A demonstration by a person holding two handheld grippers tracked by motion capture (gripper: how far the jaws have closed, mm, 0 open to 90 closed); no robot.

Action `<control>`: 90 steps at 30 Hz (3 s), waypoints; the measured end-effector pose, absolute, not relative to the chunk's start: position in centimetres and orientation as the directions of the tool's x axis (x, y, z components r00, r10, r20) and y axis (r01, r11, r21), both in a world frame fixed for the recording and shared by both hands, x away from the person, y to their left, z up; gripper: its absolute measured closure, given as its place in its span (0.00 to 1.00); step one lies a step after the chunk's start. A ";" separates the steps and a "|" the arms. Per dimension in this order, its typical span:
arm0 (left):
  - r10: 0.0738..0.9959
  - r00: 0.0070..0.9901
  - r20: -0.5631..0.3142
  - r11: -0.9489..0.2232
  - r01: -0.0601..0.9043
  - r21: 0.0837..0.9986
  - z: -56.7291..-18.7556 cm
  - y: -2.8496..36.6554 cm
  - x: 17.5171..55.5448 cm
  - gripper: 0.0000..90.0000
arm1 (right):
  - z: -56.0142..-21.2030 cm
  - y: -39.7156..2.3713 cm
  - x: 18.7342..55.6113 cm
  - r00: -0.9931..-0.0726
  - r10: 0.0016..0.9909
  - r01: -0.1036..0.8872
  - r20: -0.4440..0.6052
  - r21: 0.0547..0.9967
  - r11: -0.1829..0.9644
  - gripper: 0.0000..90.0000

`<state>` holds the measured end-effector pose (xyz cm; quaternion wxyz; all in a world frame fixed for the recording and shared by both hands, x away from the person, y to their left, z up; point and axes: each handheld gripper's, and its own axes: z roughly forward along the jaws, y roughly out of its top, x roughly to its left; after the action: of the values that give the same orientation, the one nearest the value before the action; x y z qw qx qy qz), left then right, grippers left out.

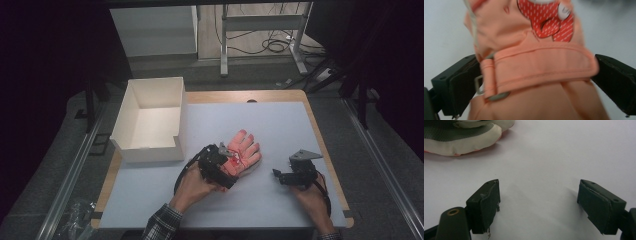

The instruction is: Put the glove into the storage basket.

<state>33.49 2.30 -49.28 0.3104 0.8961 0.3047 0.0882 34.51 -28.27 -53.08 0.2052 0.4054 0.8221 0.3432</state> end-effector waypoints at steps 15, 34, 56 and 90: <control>0.589 0.808 -0.037 -0.671 0.514 0.535 -52.2 2.1 33.4 0.22 | -53.1 -28.3 34.5 -0.587 0.808 0.525 -0.061 0.731 0.436 0.21; 0.573 0.815 -0.084 -0.648 0.514 0.562 -49.7 3.2 34.3 0.45 | -53.1 -28.3 34.5 -0.586 0.808 0.524 -0.061 0.732 0.436 0.21; 0.674 0.738 -0.029 -0.577 0.551 0.603 -43.9 5.2 37.7 0.44 | -53.1 -28.2 34.5 -0.586 0.808 0.525 -0.060 0.732 0.435 0.21; 0.838 0.546 0.000 -0.423 0.648 0.633 -35.0 12.2 43.1 0.43 | -53.1 -28.2 34.5 -0.585 0.809 0.526 -0.059 0.732 0.433 0.21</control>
<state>43.05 12.24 -34.96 0.2956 0.8281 0.4486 0.1600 34.47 -28.23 -53.11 0.2060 0.4064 0.8211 0.3439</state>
